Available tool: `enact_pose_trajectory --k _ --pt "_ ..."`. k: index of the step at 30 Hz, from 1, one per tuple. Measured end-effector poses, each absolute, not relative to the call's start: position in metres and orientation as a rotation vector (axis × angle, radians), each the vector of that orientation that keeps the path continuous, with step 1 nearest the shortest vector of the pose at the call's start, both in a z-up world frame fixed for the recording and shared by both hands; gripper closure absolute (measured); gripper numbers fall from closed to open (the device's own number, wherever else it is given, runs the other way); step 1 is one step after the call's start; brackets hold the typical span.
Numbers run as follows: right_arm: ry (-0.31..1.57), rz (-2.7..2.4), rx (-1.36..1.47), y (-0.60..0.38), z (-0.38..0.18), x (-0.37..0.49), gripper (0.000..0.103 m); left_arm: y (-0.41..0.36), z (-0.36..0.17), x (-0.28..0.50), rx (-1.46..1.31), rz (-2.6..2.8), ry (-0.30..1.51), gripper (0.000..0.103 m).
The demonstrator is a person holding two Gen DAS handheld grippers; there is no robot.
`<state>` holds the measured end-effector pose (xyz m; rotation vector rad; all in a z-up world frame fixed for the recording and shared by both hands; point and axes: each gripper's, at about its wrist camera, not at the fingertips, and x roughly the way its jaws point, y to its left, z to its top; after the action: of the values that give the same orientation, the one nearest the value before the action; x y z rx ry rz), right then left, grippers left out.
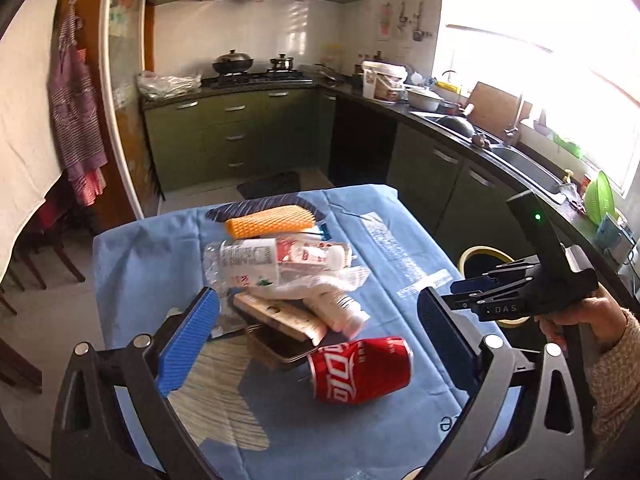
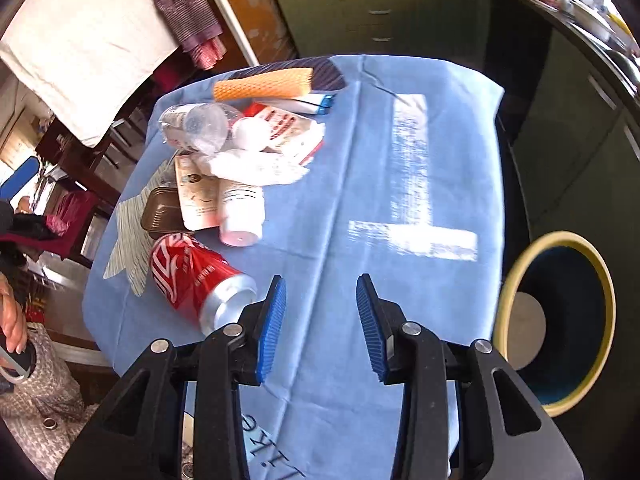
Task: Collect trash
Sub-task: 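Grasp the white supplement bottle with the right gripper, then carry the supplement bottle over the bin and open the right gripper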
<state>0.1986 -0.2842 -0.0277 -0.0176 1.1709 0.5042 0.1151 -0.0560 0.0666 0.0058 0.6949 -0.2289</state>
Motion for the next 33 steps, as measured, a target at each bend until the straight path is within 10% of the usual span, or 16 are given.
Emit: enact_pose_trajectory --k 33 --pt "1.37 0.554 -0.12 -0.162 -0.099 0.275 0.055 -0.014 0.031 0.102 -0.099 -0.185 0.745 0.008"
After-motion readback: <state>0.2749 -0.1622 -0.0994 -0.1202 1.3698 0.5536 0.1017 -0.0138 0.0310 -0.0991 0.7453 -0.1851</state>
